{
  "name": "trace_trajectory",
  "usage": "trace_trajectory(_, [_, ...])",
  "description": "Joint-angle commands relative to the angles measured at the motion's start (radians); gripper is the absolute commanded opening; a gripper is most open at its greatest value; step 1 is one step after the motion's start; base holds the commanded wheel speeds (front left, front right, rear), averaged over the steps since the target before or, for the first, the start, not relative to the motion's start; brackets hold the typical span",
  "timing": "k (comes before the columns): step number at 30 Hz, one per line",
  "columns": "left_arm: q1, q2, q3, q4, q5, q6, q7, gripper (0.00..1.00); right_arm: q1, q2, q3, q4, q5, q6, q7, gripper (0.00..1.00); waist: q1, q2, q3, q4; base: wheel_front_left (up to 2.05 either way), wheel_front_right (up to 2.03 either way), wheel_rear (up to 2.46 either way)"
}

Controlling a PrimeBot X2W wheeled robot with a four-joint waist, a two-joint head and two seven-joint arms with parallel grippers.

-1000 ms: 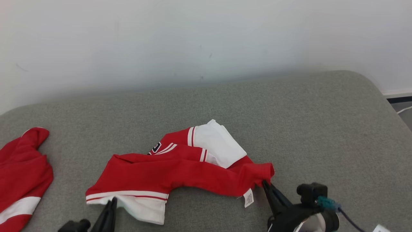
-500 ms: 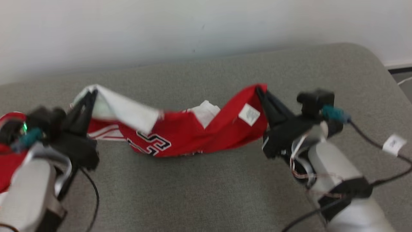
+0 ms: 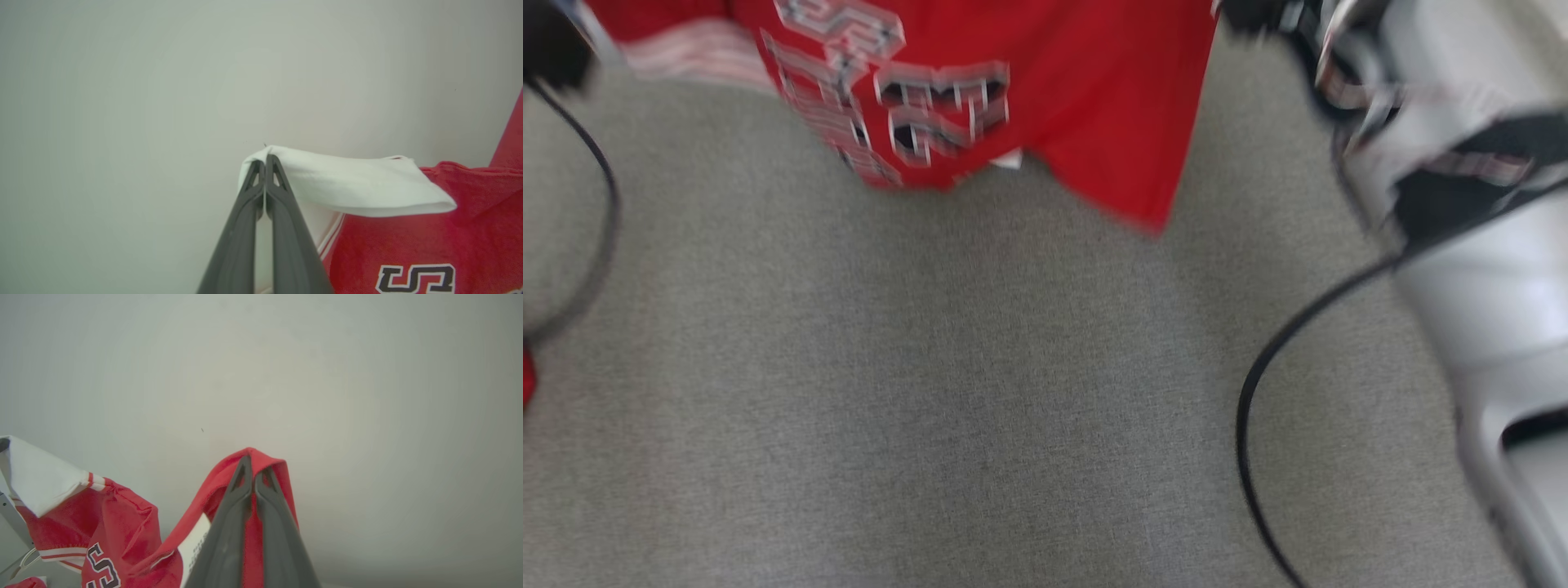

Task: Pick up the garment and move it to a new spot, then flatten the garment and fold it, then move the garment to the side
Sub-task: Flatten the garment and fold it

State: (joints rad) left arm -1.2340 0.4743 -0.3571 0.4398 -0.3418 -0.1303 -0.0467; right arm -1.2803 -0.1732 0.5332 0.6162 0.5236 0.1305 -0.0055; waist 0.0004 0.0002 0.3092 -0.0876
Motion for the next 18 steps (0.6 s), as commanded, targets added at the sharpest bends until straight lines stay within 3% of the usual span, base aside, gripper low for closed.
trace_trajectory(1, [-0.090, 0.016, -0.015, 0.036, -0.020, 0.001, -0.008, 0.00, -0.098, -0.001, -0.012, 0.045, 0.020, 0.000, -0.004, 0.00, -0.0004, -0.0002, 0.085, -0.002, 0.00, 0.00, 0.00])
trace_trajectory(11, [-0.432, -0.016, -0.051, 0.234, -0.067, 0.001, -0.055, 0.00, -0.441, 0.018, -0.043, 0.358, 0.030, 0.001, -0.039, 0.00, -0.0004, -0.0002, 0.094, -0.005, 0.00, 0.00, 0.00])
trace_trajectory(18, [-0.526, -0.059, -0.094, 0.292, -0.128, 0.001, -0.067, 0.00, -0.560, 0.018, -0.037, 0.474, 0.017, 0.000, -0.081, 0.00, -0.0004, -0.0002, 0.145, 0.011, 0.00, 0.00, 0.00])
